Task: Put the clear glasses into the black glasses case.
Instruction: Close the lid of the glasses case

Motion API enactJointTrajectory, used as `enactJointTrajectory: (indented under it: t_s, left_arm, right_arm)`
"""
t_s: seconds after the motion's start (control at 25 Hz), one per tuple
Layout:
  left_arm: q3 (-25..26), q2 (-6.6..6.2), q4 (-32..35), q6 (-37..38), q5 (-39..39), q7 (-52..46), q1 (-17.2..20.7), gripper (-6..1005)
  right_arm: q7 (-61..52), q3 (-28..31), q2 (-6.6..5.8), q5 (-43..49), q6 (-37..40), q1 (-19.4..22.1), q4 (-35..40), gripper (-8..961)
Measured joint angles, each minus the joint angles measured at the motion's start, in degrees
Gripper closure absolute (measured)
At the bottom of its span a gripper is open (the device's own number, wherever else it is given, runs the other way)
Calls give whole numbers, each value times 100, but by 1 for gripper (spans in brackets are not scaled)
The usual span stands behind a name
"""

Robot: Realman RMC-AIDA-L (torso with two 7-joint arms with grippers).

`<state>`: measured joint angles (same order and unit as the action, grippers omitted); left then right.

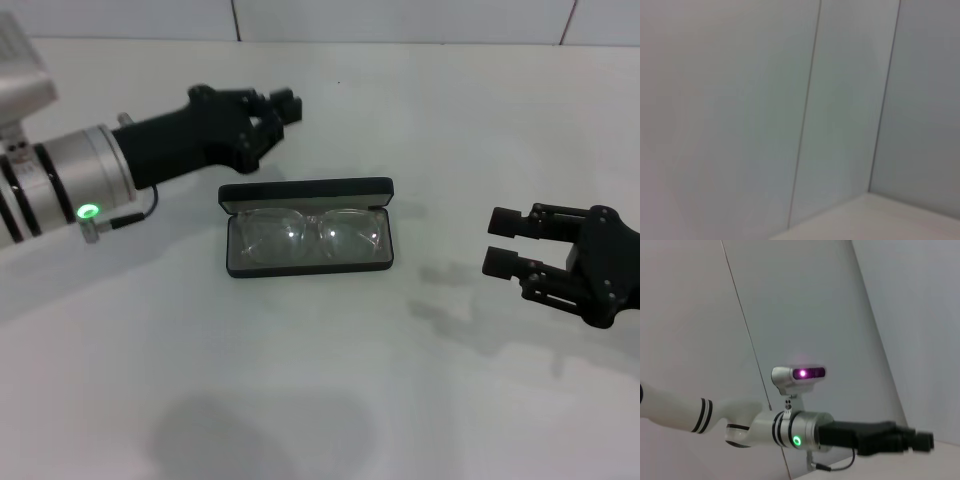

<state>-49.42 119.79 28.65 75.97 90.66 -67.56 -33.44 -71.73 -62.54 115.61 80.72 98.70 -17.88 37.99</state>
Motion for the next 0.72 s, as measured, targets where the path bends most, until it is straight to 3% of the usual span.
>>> enactJointTrajectory:
  t_s: [0.04, 0.28, 0.72]
  left_arm:
    - [-242, -1, -5, -195, 5, -76, 6, 832]
    - [-763, 3, -48, -708, -21, -185, 26, 877]
    - [-918, 23, -284, -799, -24, -227, 20, 878]
  right_arm:
    - [3, 1, -3, 0, -14, -12, -3, 501]
    - [6, 3, -3, -4, -67, -126, -9, 501]
    - [10, -43, 17, 12, -278, -229, -21, 501]
